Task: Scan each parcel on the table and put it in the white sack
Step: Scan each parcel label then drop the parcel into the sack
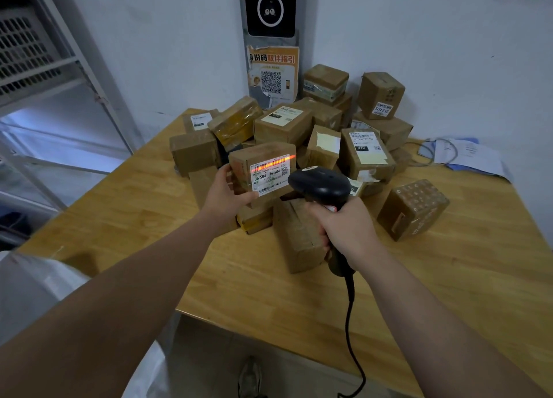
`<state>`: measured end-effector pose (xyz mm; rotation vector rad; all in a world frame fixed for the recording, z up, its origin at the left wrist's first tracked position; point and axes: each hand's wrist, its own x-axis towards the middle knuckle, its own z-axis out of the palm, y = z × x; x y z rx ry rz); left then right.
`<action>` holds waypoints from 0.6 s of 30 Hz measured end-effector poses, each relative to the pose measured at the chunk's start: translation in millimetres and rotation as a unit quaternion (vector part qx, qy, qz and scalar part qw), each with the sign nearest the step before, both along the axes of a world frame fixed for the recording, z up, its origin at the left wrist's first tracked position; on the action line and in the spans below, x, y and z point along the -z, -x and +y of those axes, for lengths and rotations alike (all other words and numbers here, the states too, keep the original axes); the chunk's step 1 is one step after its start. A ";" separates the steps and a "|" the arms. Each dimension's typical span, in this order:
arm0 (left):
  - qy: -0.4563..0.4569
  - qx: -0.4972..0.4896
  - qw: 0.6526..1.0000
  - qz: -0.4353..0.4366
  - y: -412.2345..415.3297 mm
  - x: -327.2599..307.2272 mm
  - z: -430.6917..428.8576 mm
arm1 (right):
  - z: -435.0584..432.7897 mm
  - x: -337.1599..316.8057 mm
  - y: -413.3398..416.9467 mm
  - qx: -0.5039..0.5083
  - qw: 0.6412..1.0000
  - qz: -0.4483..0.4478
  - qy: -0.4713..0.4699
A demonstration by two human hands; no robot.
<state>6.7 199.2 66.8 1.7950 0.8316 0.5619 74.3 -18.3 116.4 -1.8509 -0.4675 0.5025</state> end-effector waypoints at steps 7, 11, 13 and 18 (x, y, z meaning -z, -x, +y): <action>-0.003 -0.004 1.000 0.002 -4.5 0.1 -3.1 | -4.3 1.4 -3.5 0.003 1.000 0.013 -0.008; 0.000 -0.003 1.000 0.004 -6.2 0.4 -6.0 | -7.8 3.0 -4.4 0.007 1.000 0.005 -0.016; 0.024 -0.004 1.000 0.002 -7.1 0.7 -7.2 | -9.6 4.2 -3.8 0.010 1.000 -0.006 -0.022; 0.136 0.005 0.991 -0.010 -10.4 0.1 -12.7 | -13.0 19.2 1.6 0.032 0.998 -0.007 -0.044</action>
